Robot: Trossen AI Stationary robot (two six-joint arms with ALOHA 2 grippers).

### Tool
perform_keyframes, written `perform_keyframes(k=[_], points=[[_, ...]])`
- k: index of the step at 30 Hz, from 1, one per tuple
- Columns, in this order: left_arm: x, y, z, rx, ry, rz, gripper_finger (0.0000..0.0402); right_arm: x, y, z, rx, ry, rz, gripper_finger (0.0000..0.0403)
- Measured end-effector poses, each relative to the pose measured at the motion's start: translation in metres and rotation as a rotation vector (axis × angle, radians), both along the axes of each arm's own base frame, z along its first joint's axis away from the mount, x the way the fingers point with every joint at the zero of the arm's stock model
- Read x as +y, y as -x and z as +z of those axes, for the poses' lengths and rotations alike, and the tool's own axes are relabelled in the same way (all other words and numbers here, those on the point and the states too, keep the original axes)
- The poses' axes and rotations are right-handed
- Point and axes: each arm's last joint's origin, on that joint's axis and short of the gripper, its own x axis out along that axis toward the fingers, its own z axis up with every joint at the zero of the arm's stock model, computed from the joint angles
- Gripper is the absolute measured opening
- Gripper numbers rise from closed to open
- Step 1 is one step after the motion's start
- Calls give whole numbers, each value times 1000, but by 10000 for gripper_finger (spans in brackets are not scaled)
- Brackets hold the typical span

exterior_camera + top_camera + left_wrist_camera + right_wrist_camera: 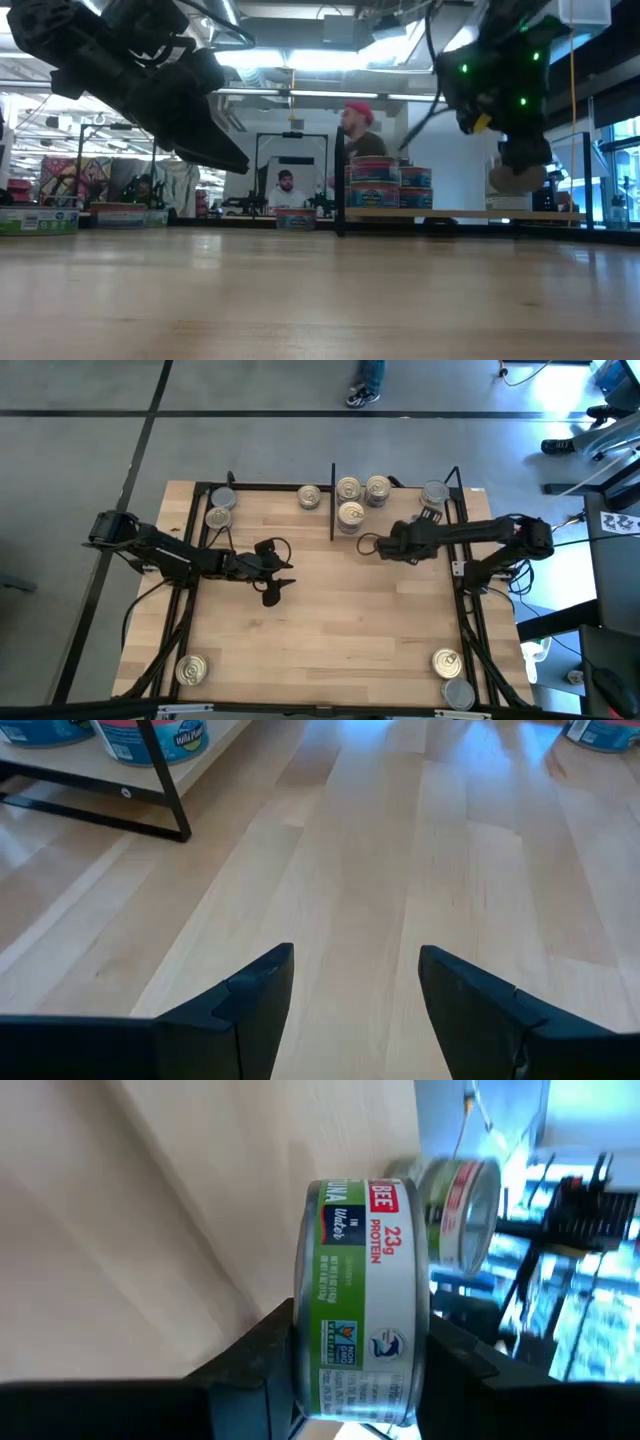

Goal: Stack canned seafood by type on shelf
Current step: Put the top green tuna can on the shelf

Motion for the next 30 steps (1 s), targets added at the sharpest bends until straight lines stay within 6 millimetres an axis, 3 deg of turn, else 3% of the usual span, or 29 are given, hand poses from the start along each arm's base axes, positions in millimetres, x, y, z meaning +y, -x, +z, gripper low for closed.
perform_keyframes(k=[14,30], points=[[0,0,0,-2,1,0,214,-37,24,-29,20,-11,-157,145],[0,0,0,-3,2,1,214,-57,30,-32,28,-3,-189,167]])
